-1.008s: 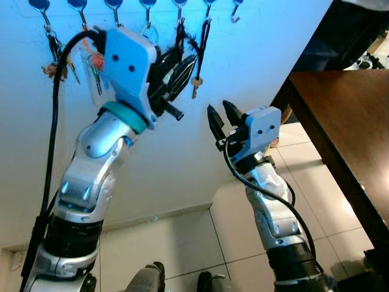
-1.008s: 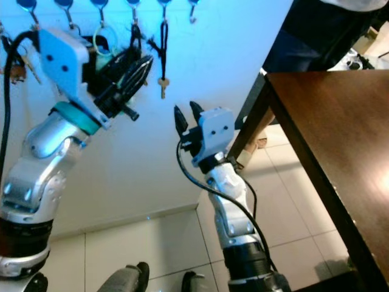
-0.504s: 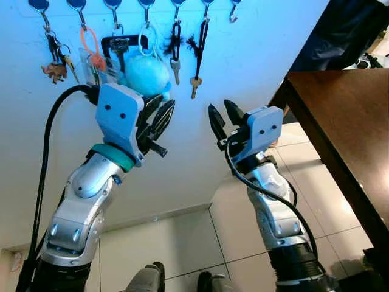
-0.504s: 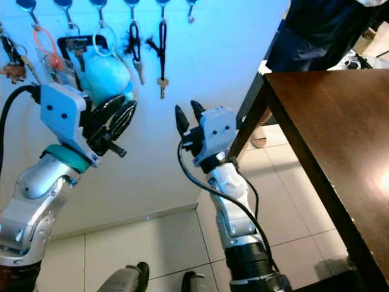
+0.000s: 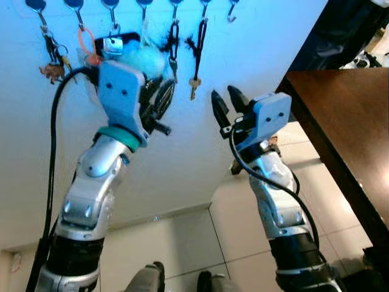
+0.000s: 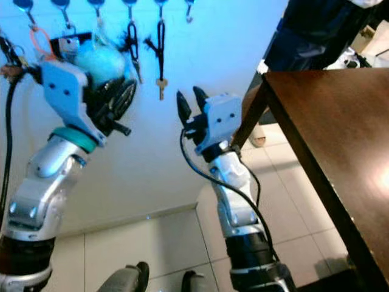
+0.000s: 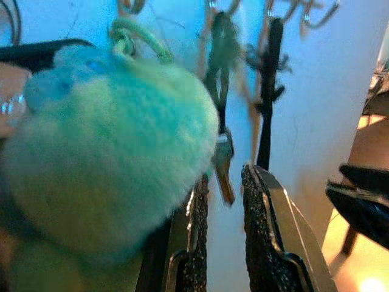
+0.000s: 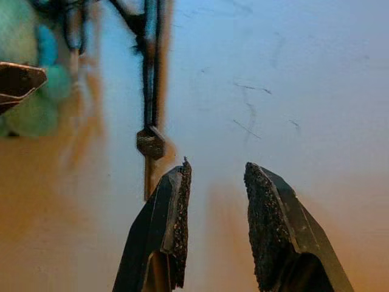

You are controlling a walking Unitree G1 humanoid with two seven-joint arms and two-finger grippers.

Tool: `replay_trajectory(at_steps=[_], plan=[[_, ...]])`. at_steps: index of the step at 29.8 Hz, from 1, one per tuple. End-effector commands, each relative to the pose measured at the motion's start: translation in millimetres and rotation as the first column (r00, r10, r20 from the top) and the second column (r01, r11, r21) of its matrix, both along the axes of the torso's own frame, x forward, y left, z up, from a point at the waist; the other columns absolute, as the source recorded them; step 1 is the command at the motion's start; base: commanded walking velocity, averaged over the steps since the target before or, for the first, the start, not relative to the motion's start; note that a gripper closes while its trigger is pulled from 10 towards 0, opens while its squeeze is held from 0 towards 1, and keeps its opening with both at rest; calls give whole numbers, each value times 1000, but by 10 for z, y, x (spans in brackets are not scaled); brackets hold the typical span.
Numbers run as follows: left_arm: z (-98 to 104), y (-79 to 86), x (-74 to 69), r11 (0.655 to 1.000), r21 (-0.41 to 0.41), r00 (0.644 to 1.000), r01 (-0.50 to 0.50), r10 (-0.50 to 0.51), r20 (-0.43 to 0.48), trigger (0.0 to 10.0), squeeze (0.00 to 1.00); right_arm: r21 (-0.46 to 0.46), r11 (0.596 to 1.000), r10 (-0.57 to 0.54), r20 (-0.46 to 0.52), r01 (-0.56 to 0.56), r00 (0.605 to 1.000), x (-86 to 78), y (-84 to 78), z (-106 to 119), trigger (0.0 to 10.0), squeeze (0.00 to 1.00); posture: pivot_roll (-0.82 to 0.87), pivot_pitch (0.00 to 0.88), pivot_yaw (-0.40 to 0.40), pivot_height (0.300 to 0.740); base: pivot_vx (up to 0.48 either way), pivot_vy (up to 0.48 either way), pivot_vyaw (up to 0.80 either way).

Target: Hang keys on a hook

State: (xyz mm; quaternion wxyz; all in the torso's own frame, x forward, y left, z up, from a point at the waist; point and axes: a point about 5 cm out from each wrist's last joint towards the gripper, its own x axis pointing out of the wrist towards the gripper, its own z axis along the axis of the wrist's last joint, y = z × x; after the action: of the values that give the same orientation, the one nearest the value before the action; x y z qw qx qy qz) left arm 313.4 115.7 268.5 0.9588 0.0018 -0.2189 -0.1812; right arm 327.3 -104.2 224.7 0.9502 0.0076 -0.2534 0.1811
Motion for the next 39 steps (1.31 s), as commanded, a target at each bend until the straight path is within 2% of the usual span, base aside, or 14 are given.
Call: replay_trajectory(at_steps=[1,6,13,18,20,22,25,27,31,33,36,37,38,39], plan=[[123,119,77,998,-19,998,-53,54,44,10000,0,87,996,-12,24,10,1000,2,-63,162,10000,0,88,94,59,740,0,0,0],[250,33,167,999,29,995,-25,23,93,10000,0,131,991,-13,61,5,998,-5,-73,299,10000,0,95,111,64,740,0,0,0],[289,50,227,999,17,995,-31,29,98,10000,0,128,992,-13,45,8,999,-21,-90,257,10000,0,91,130,64,740,0,0,0],[188,119,128,999,-7,997,-36,36,64,10000,0,119,993,-18,37,14,999,-75,-110,242,10000,0,41,132,71,740,0,0,0],[18,143,-44,1000,-8,1000,-25,25,10,10000,0,93,995,-29,21,27,999,-129,-126,168,10000,0,25,115,83,740,0,0,0],[-52,147,-118,1000,-3,1000,-21,21,-13,10000,0,77,996,-34,13,33,999,-155,-130,119,10000,0,25,111,83,740,0,0,0],[-388,154,-351,999,29,992,-14,18,-122,10000,0,15,998,-66,-100,68,993,-270,-179,-304,10000,0,37,85,79,740,0,0,0],[-547,155,-416,998,55,986,-19,28,-165,10000,0,-10,997,-78,-155,77,985,-314,-200,-497,10000,0,40,80,77,740,0,0,0],[-767,192,-443,995,86,974,-49,67,-216,10000,0,-40,996,-91,-205,84,975,-343,-218,-676,10000,0,42,75,77,740,0,0,0],[-1092,249,-479,987,136,949,-86,123,-290,10000,0,-77,993,-113,-278,95,954,-360,-268,-912,10000,0,31,66,77,740,0,0,0],[-1244,277,-490,980,172,936,-96,147,-319,10000,0,-86,991,-127,-311,105,942,-363,-300,-1009,10000,0,33,65,78,740,0,0,0],[-1442,316,-492,969,224,913,-104,182,-366,10000,0,-96,988,-150,-363,123,920,-366,-355,-1142,10000,0,27,65,75,740,0,0,0],[-1442,316,-492,969,224,913,-104,182,-366,10000,0,-96,988,-150,-363,123,920,-366,-355,-1142,10000,0,27,65,75,740,0,0,0],[-1610,364,-477,961,250,884,-120,218,-414,10000,0,-137,984,-163,-419,115,893,-398,-407,-1319,10000,0,14,68,64,740,0,0,0]])
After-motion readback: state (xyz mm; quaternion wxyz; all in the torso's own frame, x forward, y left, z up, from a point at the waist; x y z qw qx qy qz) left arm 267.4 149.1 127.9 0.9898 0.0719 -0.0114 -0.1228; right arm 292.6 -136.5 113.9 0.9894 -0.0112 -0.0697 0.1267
